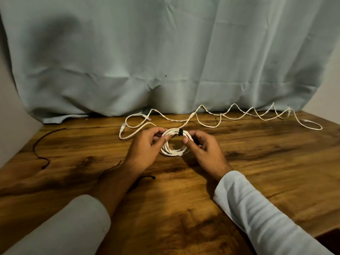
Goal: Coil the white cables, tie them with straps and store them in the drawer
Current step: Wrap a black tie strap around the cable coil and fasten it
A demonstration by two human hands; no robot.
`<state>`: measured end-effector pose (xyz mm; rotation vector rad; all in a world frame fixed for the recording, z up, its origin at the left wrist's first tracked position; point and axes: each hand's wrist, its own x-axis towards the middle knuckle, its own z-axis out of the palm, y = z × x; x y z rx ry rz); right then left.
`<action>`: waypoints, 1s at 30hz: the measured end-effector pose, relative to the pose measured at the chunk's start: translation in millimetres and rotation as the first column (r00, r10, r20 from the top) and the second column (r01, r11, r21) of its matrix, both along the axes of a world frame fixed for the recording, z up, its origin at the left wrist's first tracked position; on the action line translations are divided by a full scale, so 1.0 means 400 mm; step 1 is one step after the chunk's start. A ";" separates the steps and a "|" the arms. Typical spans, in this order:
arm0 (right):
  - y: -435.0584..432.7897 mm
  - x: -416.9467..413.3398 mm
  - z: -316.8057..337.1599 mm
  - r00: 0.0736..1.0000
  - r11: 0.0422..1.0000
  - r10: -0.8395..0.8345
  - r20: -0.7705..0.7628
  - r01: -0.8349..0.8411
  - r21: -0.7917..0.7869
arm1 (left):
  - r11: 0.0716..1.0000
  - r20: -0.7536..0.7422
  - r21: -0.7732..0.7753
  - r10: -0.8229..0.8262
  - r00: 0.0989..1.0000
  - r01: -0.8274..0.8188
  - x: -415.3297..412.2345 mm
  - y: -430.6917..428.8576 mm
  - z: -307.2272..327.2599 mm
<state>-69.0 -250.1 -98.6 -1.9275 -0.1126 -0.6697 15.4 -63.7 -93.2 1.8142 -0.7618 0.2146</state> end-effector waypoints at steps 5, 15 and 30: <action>-0.016 0.001 0.000 0.999 0.999 -0.023 -0.026 0.024 0.028 | 1.000 -0.020 0.021 -0.003 1.000 0.004 0.009 -0.007 -0.007; -0.017 0.000 -0.020 0.992 0.998 -0.018 -0.127 0.025 0.057 | 0.973 0.129 0.183 0.116 0.985 -0.139 -0.014 -0.005 0.004; -0.108 -0.254 0.055 0.995 0.844 -0.101 0.019 0.075 0.531 | 0.980 -0.398 -0.113 -0.194 0.897 0.162 -0.193 -0.106 0.096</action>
